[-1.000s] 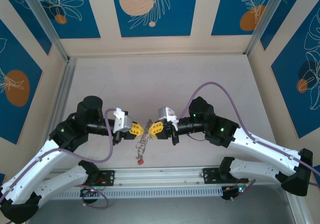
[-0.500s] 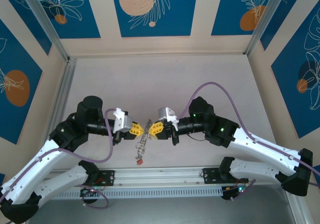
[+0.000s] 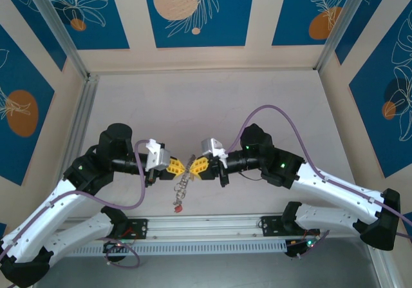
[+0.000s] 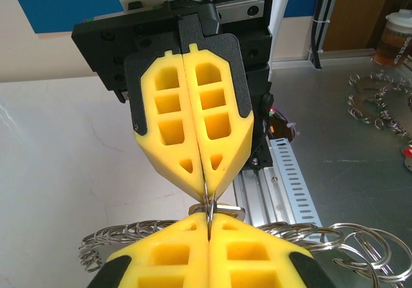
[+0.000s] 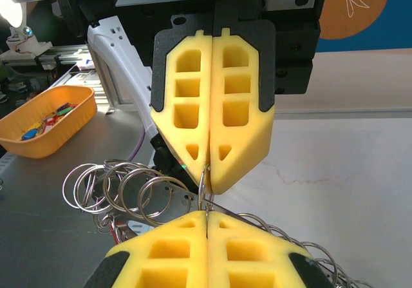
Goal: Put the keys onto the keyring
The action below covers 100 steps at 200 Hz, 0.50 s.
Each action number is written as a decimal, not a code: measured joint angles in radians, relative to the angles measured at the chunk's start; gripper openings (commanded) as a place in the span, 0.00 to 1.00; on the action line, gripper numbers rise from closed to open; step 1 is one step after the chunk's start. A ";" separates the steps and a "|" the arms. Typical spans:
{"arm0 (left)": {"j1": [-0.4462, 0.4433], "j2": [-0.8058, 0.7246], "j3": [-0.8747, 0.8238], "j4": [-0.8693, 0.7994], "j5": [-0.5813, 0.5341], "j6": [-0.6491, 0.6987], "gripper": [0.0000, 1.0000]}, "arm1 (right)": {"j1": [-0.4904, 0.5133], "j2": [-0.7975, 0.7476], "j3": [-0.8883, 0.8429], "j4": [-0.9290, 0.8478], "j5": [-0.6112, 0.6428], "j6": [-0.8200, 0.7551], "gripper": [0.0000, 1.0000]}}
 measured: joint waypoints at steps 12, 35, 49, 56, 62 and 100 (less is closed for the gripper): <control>0.000 0.000 0.000 0.000 0.000 0.000 0.00 | 0.000 0.000 0.000 0.000 0.001 0.000 0.00; 0.000 0.000 0.000 0.000 -0.001 0.000 0.00 | -0.003 -0.002 0.000 -0.005 0.019 0.001 0.00; 0.000 0.000 0.000 0.000 -0.001 0.000 0.00 | -0.020 -0.010 -0.008 -0.011 0.031 0.011 0.00; 0.000 0.000 0.000 0.000 -0.003 0.000 0.00 | -0.040 -0.023 -0.024 -0.011 0.041 0.027 0.00; 0.000 0.000 0.000 0.000 -0.007 0.000 0.00 | -0.060 -0.037 -0.043 -0.011 0.050 0.040 0.00; 0.000 -0.004 -0.023 0.005 -0.051 -0.021 0.00 | -0.240 -0.098 -0.196 -0.041 0.128 0.207 0.00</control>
